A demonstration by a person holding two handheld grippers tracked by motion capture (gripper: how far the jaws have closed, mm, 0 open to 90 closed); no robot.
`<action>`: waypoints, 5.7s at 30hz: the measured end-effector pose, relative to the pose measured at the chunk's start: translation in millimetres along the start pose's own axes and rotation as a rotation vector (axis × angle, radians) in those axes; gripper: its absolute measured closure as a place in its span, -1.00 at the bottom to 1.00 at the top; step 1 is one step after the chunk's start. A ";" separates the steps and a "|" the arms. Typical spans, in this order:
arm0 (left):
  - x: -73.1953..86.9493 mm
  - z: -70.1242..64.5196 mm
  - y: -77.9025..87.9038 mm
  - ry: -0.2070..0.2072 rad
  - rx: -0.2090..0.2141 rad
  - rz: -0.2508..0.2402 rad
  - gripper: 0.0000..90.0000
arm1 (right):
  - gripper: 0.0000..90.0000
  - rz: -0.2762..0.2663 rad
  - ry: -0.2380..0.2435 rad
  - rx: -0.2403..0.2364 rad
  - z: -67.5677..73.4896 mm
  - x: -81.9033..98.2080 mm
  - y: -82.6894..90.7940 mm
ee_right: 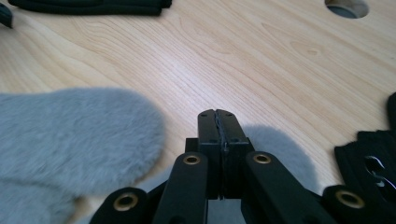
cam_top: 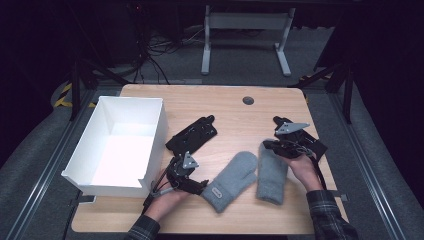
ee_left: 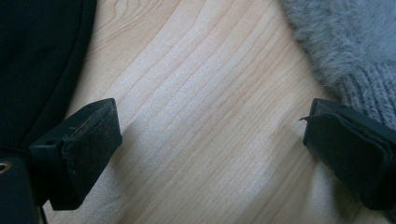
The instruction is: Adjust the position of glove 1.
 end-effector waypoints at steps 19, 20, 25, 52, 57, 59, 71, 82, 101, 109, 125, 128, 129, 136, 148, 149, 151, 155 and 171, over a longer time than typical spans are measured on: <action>0.5 -0.5 0.3 0.006 0.001 0.002 -0.91 | 1.00 0.124 -0.061 0.083 -19.8 28.0 1.3; 0.5 -0.4 0.3 0.005 -0.001 0.001 -0.91 | 1.00 0.124 -0.070 0.081 -19.8 30.8 3.1; 0.5 -0.6 0.2 0.007 -0.001 0.001 -0.91 | 1.00 0.113 -0.091 0.091 -20.9 44.2 16.3; 1.1 -0.9 0.5 0.005 0.000 0.003 -0.91 | -0.45 0.155 -0.014 0.041 24.2 77.0 23.8; 1.1 -0.9 0.6 0.005 -0.001 0.003 -0.91 | -0.04 0.151 -0.011 0.013 23.1 78.4 23.7; 1.1 -0.9 0.5 0.005 -0.001 0.003 -0.91 | 0.35 0.143 0.009 0.010 24.8 79.4 25.7; 1.1 -1.0 0.6 0.006 -0.002 0.003 -0.91 | 0.74 0.067 -0.060 -0.057 18.1 80.3 39.5; 1.1 -1.0 0.6 0.006 -0.001 0.003 -0.91 | 0.74 -0.014 -0.083 -0.108 21.6 62.7 58.6; 1.1 -1.0 0.5 0.006 -0.001 0.002 -0.91 | 0.73 -0.057 -0.030 -0.240 68.7 8.7 41.7; 1.1 -1.0 0.5 0.007 -0.001 0.002 -0.91 | 0.73 -0.057 -0.012 -0.292 96.3 -10.7 25.2; 1.2 -0.8 0.6 0.004 0.001 0.003 -0.92 | 0.66 0.000 0.024 -0.295 119.1 -19.1 0.9; 1.2 -0.8 0.7 0.003 0.000 0.003 -0.92 | 0.49 0.014 0.019 -0.294 118.4 -18.5 -2.3; 1.2 -0.8 0.7 0.003 0.000 0.003 -0.92 | 0.41 0.013 0.017 -0.296 118.1 -18.5 -2.4; 1.2 -0.8 0.7 0.002 0.000 0.003 -0.92 | 0.17 -0.058 -0.013 -0.245 101.5 -17.2 14.1; 1.2 -0.8 0.6 0.002 0.001 0.003 -0.92 | 0.20 -0.067 -0.119 -0.145 42.9 -3.0 19.9; 1.2 -0.8 0.6 0.003 0.001 0.003 -0.92 | 0.17 -0.066 -0.136 -0.155 38.0 -0.7 18.6; 1.2 -0.8 0.6 0.003 0.001 0.003 -0.92 | 0.07 -0.060 -0.167 -0.187 28.2 3.1 14.3; 1.2 -0.8 0.6 0.002 0.001 0.004 -0.92 | 0.03 -0.084 -0.166 -0.262 17.6 6.0 6.8; 1.2 -0.8 0.6 0.003 0.000 0.004 -0.92 | 0.86 -0.047 -0.032 -0.258 28.4 -0.6 -10.2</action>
Point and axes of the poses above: each handheld gripper's, and its own axes: y roughly backward along the jaws, x roughly out of its underside, z roughly to its left, the point moved 1 cm from there along -y, roughly forward along the jaws, and after that the axes turned 10 degrees about z, right-handed, at the moved point
